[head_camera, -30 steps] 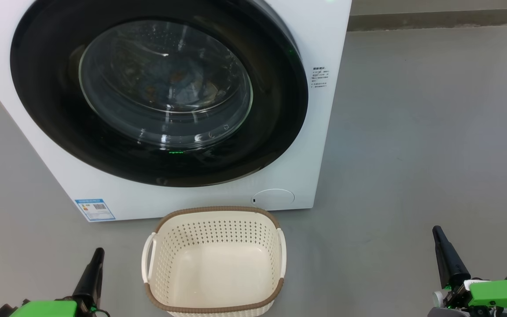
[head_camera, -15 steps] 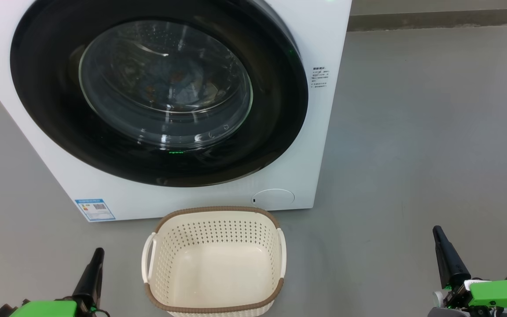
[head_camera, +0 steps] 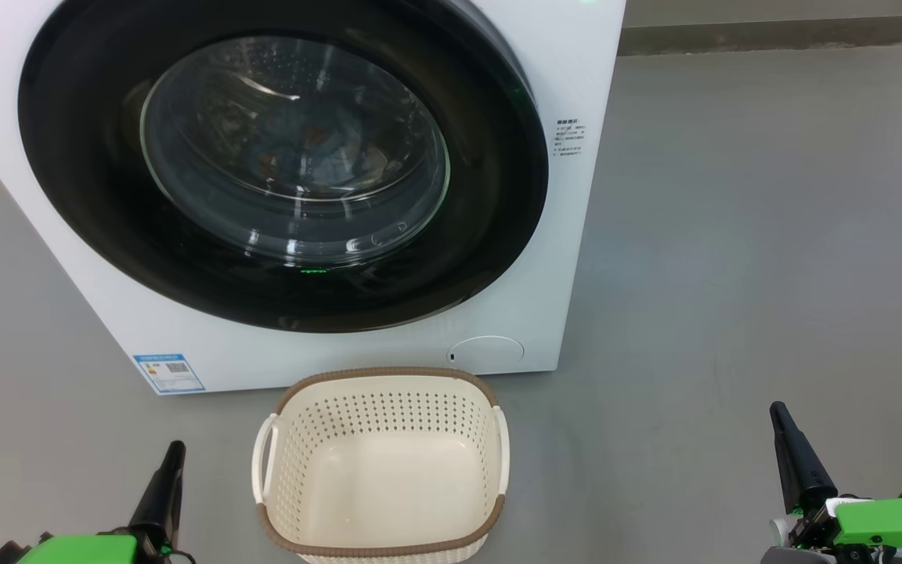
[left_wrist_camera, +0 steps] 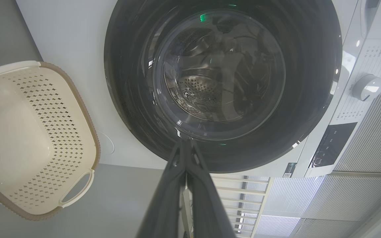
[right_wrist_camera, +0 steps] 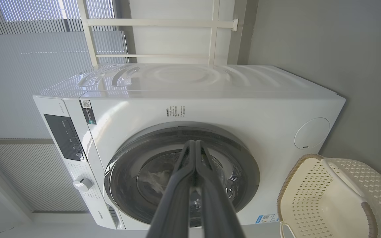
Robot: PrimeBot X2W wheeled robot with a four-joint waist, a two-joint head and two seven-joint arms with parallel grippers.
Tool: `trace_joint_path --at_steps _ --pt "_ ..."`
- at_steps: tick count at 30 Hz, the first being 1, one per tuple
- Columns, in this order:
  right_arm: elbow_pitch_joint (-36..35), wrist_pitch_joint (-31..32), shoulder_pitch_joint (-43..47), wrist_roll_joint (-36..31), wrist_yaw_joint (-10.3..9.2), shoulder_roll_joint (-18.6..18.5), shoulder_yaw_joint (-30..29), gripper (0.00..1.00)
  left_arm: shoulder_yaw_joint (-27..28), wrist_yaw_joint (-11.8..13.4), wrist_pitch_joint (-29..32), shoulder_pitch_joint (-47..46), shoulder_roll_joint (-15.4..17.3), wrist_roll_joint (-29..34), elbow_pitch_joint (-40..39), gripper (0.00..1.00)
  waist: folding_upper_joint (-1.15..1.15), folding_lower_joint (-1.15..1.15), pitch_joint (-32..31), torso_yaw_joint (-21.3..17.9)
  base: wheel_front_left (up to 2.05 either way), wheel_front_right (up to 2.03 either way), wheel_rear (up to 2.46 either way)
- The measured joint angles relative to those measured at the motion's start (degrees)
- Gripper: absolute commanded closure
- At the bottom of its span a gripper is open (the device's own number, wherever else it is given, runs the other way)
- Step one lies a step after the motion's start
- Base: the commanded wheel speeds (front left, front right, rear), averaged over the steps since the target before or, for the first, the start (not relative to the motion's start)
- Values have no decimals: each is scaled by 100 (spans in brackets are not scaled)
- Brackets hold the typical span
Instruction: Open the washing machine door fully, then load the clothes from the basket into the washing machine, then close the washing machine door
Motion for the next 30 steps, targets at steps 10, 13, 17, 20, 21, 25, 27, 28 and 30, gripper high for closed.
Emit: trace_joint_path --at_steps 10,13,17,20,21,25,27,28,30 --pt "0 5 0 0 0 3 -3 100 2 0 0 0 -7 1 0 100 0 0 0 0 0 0 0" --pt "0 5 0 0 0 4 -4 100 2 0 0 0 -8 5 0 100 0 0 0 0 0 0 0" --pt "0 5 0 0 0 5 -4 100 3 0 0 0 -8 5 0 100 0 0 0 0 0 0 0" --pt "0 5 0 0 0 5 -5 100 3 0 0 0 -9 5 0 100 0 0 0 0 0 0 0" --pt "0 5 0 0 0 5 -5 100 3 0 0 0 -9 5 0 100 0 0 0 0 0 0 0" --pt "0 7 0 0 0 7 -5 100 4 0 0 0 -9 5 0 100 0 0 0 0 0 0 0" --pt "0 7 0 0 0 8 -5 100 4 0 0 0 -9 5 0 100 0 0 0 0 0 0 0" --pt "0 7 0 0 0 8 -5 100 4 0 0 0 -9 5 0 100 0 0 0 0 0 0 0" --pt "0 7 0 -1 0 8 -7 100 5 0 0 0 -9 5 0 100 0 0 0 0 0 0 0"
